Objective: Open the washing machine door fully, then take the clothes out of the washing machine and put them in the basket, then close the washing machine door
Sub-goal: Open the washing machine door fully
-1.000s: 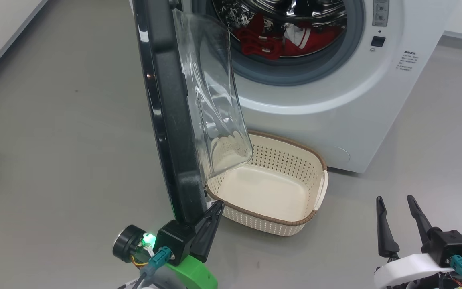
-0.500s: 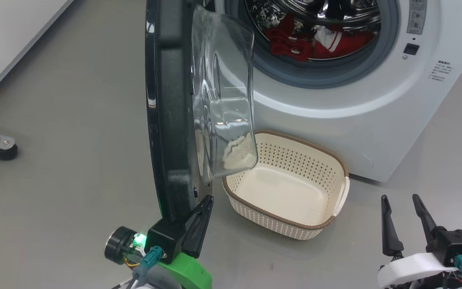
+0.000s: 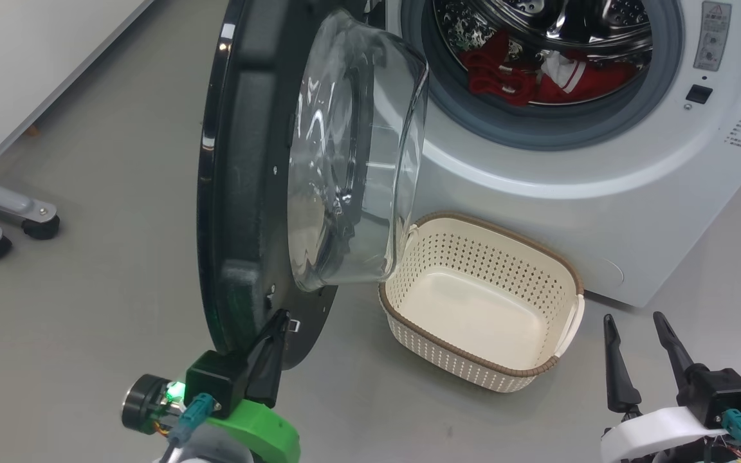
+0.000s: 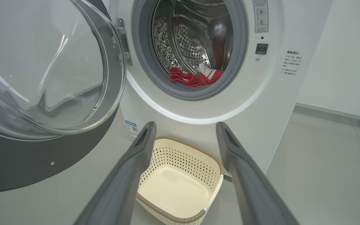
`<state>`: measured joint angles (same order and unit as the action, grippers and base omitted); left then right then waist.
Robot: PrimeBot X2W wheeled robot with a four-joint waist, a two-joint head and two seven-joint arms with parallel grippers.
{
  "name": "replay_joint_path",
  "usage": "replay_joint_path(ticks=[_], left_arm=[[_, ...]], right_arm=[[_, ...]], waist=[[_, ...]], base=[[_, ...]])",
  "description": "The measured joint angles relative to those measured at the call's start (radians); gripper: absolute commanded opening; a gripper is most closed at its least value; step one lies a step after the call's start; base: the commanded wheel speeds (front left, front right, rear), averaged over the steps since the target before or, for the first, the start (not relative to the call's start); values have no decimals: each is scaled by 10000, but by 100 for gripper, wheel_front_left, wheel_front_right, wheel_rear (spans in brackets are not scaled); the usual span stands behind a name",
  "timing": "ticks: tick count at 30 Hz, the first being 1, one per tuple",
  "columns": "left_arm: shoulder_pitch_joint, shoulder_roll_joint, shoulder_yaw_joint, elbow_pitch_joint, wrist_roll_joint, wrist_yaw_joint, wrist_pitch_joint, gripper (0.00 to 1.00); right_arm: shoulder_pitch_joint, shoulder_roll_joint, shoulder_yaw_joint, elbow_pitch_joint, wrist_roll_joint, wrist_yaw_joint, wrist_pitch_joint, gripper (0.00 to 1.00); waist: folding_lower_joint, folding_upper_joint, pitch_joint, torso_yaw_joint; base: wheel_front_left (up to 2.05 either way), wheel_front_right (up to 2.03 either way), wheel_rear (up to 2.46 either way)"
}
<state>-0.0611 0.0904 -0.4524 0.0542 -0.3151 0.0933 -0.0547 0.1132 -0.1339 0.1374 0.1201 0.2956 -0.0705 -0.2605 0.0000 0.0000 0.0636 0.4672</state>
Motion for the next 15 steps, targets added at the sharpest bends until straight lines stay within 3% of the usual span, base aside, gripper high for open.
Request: replay_joint_path(ticks=[15], left_arm=[[-112, 313, 1799, 360, -36, 150, -347, 0]], right_arm=[[-36, -153, 79, -17, -159, 81, 0, 100]], waist=[[0, 0, 415, -287]], base=[[0, 0, 0]])
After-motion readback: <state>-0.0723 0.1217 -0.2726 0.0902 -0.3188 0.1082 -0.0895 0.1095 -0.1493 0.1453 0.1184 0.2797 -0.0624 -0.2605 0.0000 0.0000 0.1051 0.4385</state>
